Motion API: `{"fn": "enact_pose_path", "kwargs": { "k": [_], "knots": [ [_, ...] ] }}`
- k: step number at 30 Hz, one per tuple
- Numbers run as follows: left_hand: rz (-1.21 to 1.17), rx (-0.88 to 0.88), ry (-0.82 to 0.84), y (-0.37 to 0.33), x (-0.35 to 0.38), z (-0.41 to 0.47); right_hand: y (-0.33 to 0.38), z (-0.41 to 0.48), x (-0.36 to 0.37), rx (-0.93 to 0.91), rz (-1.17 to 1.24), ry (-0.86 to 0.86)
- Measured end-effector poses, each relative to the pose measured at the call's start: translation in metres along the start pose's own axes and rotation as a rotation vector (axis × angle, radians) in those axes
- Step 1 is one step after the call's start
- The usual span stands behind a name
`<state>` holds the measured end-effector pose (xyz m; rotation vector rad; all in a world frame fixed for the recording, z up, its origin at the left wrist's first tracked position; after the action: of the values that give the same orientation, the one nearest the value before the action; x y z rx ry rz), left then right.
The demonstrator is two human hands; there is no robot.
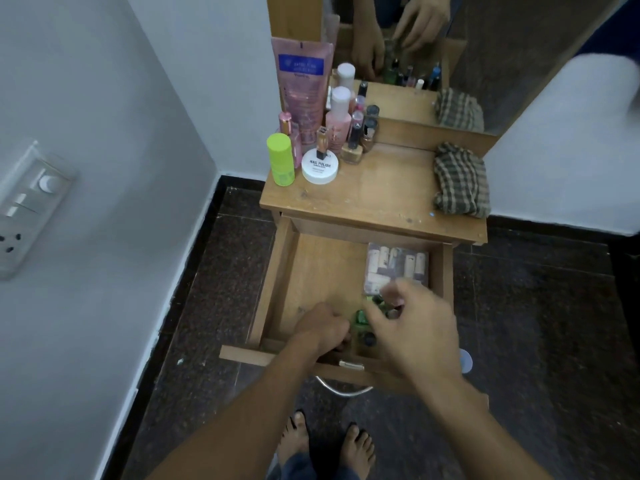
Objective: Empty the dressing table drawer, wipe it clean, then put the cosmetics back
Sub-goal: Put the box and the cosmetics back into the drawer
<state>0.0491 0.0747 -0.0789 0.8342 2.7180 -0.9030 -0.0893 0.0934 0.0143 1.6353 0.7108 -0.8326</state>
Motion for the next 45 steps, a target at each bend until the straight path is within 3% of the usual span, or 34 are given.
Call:
{"fn": "enact_pose_path", "kwargs": {
  "k": [4, 9, 20, 27, 37, 45],
  "knots": [
    [0.006, 0.019, -0.024, -0.003, -0.001, -0.004, 0.082, 0.067, -0.009, -0.154, 0.197, -0.099],
    [0.043, 0.054, -0.032, -0.003, -0.001, -0.005, 0.156, 0.138, 0.014, -0.204, 0.154, -0.147],
    [0.043, 0.07, 0.008, 0.004, -0.002, 0.001, 0.179, 0.164, 0.035, -0.225, -0.007, -0.101],
    [0.19, 0.121, -0.092, -0.005, -0.005, -0.011, 0.15, 0.138, 0.002, -0.212, 0.053, -0.107],
    [0.351, 0.103, -0.175, -0.006, -0.002, -0.02, 0.021, 0.024, -0.061, -0.08, 0.031, -0.132],
    [0.42, 0.116, -0.223, -0.008, 0.006, -0.021, -0.041, -0.031, -0.047, 0.035, -0.093, 0.018]
  ]
}}
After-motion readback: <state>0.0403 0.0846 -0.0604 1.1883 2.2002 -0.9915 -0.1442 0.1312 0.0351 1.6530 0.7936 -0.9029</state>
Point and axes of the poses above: each hand's wrist, its own z-axis towards the middle knuckle, its own x-axis out of the palm, y = z × x, the point moved 1 cm from there along z, towards the middle knuckle, and after that the axes turned 4 degrees about z, right-handed, at the moved point
